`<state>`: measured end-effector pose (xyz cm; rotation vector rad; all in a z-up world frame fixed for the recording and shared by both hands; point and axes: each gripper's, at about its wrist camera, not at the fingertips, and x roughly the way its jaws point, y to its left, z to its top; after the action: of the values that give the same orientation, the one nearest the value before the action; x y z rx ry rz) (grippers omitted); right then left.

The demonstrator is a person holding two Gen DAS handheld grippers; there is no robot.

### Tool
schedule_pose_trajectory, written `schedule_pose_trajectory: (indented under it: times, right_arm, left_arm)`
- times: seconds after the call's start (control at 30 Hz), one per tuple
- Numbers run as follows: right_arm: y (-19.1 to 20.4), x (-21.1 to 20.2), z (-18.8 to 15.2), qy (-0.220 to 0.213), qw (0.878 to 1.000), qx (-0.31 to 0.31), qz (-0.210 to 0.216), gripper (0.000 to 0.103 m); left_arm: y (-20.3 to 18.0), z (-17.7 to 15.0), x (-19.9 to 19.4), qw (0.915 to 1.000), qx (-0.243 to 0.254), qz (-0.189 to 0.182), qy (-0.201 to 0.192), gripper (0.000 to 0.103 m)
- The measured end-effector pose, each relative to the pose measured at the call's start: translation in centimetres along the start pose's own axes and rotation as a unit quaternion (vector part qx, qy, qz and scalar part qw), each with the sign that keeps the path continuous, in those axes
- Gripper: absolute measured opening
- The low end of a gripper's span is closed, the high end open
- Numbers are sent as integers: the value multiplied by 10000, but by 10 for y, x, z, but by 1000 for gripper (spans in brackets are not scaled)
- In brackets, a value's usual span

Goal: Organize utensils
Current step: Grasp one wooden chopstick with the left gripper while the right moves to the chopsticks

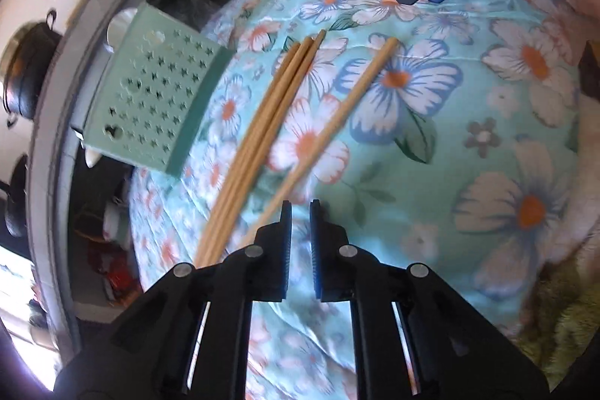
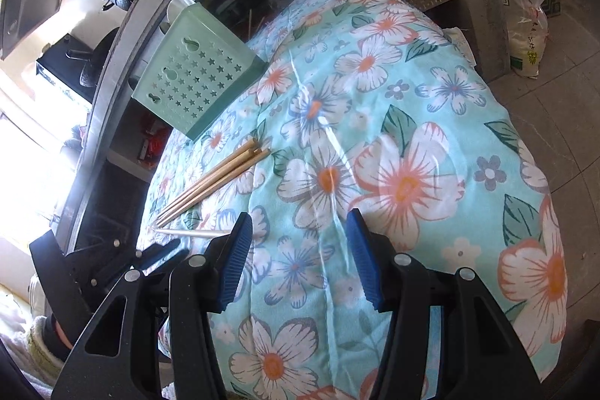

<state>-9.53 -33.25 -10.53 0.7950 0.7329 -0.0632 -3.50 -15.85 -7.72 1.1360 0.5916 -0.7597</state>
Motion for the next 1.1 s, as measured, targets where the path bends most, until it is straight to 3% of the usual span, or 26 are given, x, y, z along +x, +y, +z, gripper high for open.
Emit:
schedule_pose_trajectory:
  times: [0.07, 0.13, 0.3, 0.73, 0.87, 1.1]
  right_arm:
    - [0, -1, 0, -2, 10000, -1, 9, 52]
    - [-1, -1, 0, -5, 10000, 14, 24, 52]
    - [-4, 0, 3, 29, 9999, 111, 102, 52]
    - [-16, 4, 6, 168, 9981, 459, 362, 52]
    - [-17, 4, 6, 169, 9980, 484, 376, 52]
    - [-20, 2, 6, 158, 9969, 614, 475, 52]
  left_arm:
    - [3, -2, -5, 9998, -126, -159, 30, 13]
    - [6, -2, -14, 9993, -195, -293, -137, 26]
    - [4, 14, -18, 9967, -187, -602, -509, 30]
    - [-9, 53, 18, 9914, 411, -1013, -714, 30]
    - [-12, 57, 19, 9899, 517, -1115, -709, 19]
    - [-14, 59, 9, 9902, 654, -899, -848, 15]
